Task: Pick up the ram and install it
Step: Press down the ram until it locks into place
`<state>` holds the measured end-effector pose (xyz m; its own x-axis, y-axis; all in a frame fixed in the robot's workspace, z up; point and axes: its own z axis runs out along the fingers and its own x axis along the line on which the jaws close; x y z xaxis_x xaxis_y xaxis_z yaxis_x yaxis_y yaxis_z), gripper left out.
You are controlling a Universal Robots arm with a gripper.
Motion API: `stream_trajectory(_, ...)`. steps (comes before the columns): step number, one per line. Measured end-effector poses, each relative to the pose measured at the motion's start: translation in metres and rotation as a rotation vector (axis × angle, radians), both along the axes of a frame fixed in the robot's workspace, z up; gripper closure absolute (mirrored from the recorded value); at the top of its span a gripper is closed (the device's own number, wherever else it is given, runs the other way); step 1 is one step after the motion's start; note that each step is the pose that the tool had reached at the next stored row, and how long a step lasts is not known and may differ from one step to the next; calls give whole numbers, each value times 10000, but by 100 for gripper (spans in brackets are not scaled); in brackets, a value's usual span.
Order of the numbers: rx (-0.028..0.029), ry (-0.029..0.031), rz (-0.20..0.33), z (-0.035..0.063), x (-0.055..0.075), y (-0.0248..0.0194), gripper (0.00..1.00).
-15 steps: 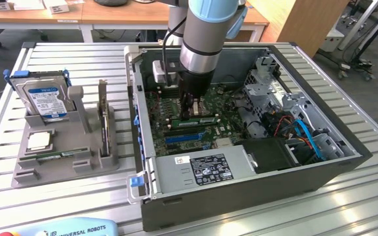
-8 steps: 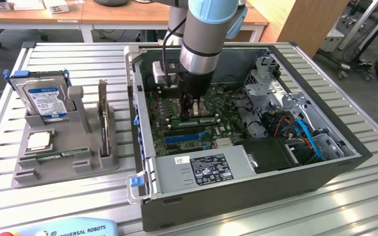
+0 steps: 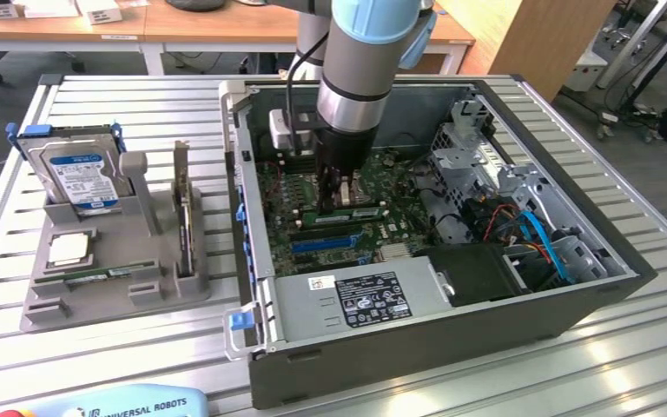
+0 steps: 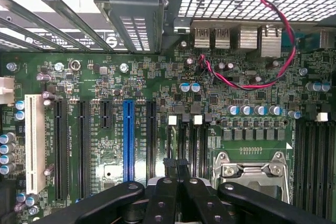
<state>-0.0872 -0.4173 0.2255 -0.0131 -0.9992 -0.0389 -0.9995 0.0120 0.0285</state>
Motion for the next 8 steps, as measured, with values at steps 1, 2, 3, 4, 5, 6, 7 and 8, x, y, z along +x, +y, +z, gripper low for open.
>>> stream_trajectory(1, -2, 0, 0, -3, 0, 0, 90)
stream_trajectory(2, -2, 0, 0, -3, 0, 0, 90)
stream_trajectory(3, -3, -1, 0, -3, 0, 0, 90)
stream_trajectory(4, -2, -1, 0, -3, 0, 0, 90)
stream_trajectory(5, -1, -2, 0, -4, 0, 0, 90)
stream_trajectory(6, 0, -2, 0, -4, 0, 0, 90)
stream_trajectory(7, 0, -2, 0, -6, 0, 0, 90)
stream_trajectory(8, 0, -2, 0, -8, 0, 0, 90)
